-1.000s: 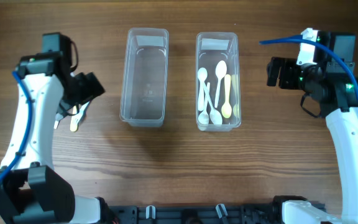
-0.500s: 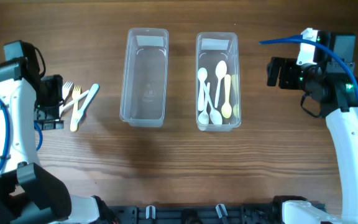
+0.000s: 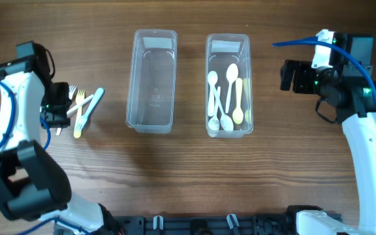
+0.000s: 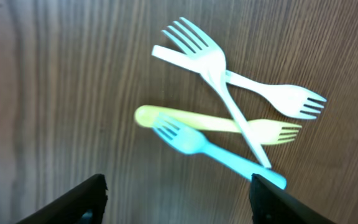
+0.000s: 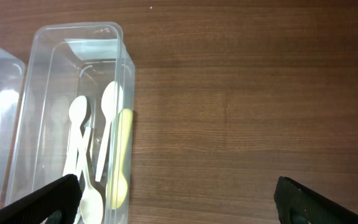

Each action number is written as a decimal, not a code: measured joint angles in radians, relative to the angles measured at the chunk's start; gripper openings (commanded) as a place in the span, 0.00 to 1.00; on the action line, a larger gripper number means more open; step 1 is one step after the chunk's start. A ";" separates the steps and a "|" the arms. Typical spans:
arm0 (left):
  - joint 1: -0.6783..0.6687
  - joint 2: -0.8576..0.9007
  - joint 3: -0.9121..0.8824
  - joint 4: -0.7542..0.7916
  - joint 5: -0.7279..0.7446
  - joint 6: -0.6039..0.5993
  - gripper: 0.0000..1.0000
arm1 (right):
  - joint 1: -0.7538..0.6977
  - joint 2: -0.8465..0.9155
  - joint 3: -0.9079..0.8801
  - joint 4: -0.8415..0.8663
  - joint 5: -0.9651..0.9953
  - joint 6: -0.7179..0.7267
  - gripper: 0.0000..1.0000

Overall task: Pack container
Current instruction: 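Reach the left gripper toward the fork pile, then grasp a white fork by its handle with the left gripper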

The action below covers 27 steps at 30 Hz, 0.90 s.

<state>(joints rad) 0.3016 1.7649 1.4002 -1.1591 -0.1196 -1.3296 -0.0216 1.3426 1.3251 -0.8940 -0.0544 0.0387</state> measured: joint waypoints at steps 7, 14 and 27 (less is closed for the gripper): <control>-0.001 0.069 0.000 0.156 0.000 0.000 0.65 | 0.000 0.000 0.000 0.000 0.000 0.000 1.00; -0.003 0.145 0.000 0.183 0.000 -0.004 0.59 | 0.000 0.000 0.000 0.000 0.000 0.000 1.00; -0.014 0.233 0.000 0.192 -0.007 -0.008 0.41 | 0.000 0.000 0.000 0.000 0.000 0.000 1.00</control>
<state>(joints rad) 0.2871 1.9976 1.4002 -0.9672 -0.1268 -1.3373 -0.0216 1.3426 1.3251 -0.8940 -0.0544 0.0387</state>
